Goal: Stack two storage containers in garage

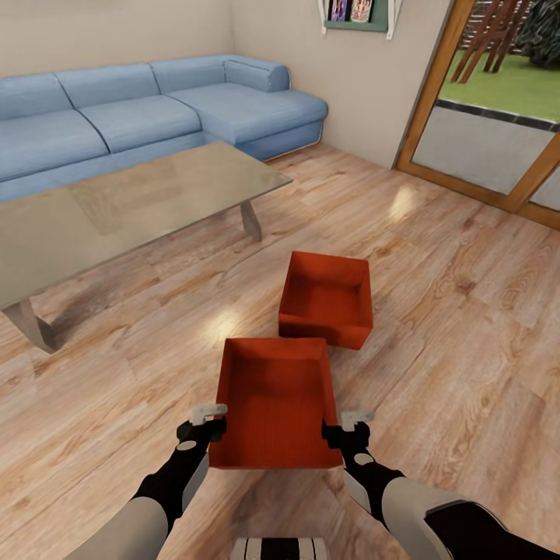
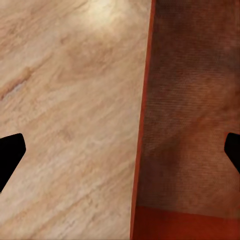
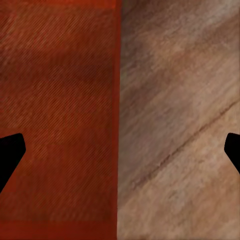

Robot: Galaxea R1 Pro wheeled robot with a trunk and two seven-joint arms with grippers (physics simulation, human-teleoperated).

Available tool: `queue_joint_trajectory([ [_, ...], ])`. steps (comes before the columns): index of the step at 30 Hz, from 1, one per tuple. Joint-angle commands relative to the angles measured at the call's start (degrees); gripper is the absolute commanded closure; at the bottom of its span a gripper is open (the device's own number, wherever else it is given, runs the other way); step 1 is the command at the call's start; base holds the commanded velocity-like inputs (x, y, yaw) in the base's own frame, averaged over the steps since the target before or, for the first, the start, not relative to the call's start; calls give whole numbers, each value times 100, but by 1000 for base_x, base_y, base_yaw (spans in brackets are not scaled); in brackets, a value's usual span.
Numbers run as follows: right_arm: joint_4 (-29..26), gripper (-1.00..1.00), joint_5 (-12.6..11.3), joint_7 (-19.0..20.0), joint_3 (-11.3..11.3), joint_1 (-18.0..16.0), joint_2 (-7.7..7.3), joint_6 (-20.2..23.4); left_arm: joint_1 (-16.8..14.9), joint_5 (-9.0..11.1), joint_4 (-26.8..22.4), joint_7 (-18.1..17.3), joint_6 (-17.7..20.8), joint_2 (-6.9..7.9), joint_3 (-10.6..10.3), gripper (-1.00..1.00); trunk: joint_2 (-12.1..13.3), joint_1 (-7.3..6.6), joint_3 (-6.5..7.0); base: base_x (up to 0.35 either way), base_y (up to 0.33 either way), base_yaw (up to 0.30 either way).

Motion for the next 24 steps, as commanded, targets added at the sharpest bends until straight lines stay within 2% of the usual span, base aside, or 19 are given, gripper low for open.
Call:
queue_joint_trajectory([
  [1, 12, -100, -43, -19, 49, -5, 3, -24, -1, -29, -6, -2, 16, -7, 33, -100, -43, 22, -22, 0, 0, 0],
  [10, 13, -100, -41, -15, 49, -5, 3, -29, -1, -34, -5, -2, 12, -7, 25, -100, -404, 219, -183, 0, 0, 0],
  [24, 21, -100, -46, -15, 43, -5, 3, -182, -1, -38, -5, -5, 0, 2, 24, -100, -404, 219, -183, 0, 0, 0],
])
